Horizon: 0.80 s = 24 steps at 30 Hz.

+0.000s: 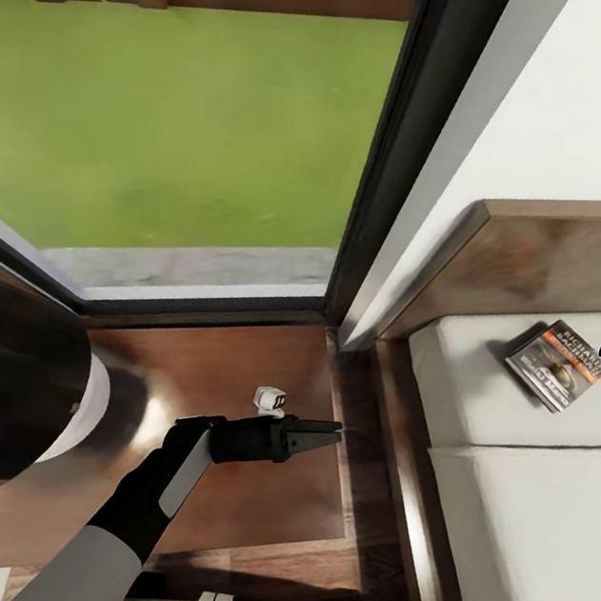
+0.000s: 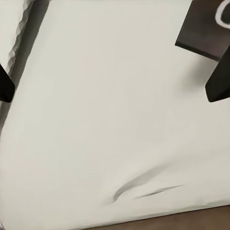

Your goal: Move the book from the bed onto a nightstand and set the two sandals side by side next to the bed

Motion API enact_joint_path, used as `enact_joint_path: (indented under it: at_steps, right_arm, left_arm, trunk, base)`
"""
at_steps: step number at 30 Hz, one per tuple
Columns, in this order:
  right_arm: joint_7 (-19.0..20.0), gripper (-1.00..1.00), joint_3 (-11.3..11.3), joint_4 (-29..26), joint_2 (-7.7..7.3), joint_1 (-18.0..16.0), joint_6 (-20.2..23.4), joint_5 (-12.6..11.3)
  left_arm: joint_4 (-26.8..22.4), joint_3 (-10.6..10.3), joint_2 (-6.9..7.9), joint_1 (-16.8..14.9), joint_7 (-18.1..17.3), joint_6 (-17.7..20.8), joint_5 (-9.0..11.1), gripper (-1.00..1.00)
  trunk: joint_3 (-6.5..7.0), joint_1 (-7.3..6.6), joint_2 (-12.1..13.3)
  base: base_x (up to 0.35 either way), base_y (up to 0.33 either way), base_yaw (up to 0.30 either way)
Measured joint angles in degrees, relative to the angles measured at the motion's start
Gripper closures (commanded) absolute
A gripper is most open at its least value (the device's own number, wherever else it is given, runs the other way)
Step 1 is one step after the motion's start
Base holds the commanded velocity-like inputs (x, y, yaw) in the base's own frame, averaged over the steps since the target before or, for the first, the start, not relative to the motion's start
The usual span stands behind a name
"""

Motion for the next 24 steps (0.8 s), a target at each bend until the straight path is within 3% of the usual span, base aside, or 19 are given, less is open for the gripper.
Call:
enact_joint_path:
  at_steps: [10, 17, 24]
  right_arm:
    - [0.0, -1.00, 0.0, 0.0, 0.01, 0.0, 0.0, 0.0]
    - [0.0, -1.00, 0.0, 0.0, -0.01, 0.0, 0.0, 0.0]
    - [0.0, -1.00, 0.0, 0.0, 0.01, 0.0, 0.0, 0.0]
  left_arm:
    - [0.0, 0.0, 0.00, 0.0, 0.0, 0.0, 0.0, -1.00]
    - [0.0, 0.0, 0.00, 0.0, 0.0, 0.0, 0.0, -1.00]
    - [0.0, 0.0, 0.00, 0.0, 0.0, 0.0, 0.0, -1.00]
  trunk:
    - [-0.18, 0.22, -0.4]
    - [-1.44, 1.76, -3.2]
    - [-1.44, 1.76, -3.2]
  base:
    - [0.000, 0.000, 0.000]
    - [0.000, 0.000, 0.000]
    - [0.000, 0.000, 0.000]
